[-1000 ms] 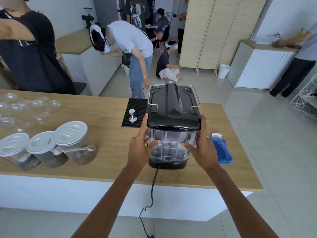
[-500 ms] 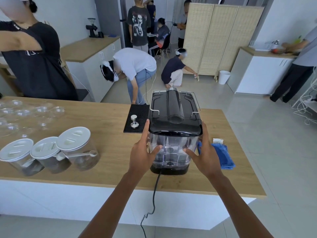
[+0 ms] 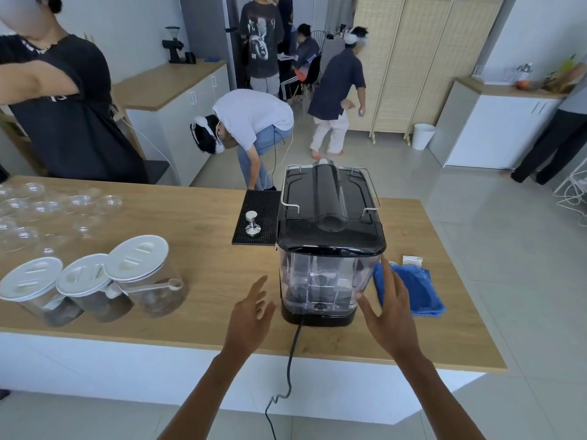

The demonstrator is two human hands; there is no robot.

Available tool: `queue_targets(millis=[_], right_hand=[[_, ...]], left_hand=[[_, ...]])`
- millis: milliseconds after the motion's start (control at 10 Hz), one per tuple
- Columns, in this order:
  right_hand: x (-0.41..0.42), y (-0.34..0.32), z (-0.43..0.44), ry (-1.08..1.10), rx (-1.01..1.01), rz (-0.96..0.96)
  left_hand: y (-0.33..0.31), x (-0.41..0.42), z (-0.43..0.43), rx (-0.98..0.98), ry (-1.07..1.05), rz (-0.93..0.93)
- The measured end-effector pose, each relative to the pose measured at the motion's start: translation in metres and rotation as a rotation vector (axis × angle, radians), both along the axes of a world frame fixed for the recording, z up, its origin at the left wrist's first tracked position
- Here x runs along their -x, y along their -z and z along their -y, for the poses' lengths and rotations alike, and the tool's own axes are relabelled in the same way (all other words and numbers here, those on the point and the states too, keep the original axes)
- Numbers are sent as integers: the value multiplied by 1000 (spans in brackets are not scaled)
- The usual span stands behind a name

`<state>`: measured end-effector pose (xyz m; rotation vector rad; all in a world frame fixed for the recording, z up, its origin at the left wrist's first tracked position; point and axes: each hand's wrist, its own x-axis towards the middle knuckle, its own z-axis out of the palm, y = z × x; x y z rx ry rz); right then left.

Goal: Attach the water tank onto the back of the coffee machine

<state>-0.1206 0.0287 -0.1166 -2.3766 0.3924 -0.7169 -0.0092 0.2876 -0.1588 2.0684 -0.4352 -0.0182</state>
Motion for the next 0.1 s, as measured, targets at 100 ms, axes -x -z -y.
queue_targets(millis=[100], right_hand=[[1, 30, 7, 16, 50, -80]], left_hand=[[22, 2, -10, -197, -14, -18]])
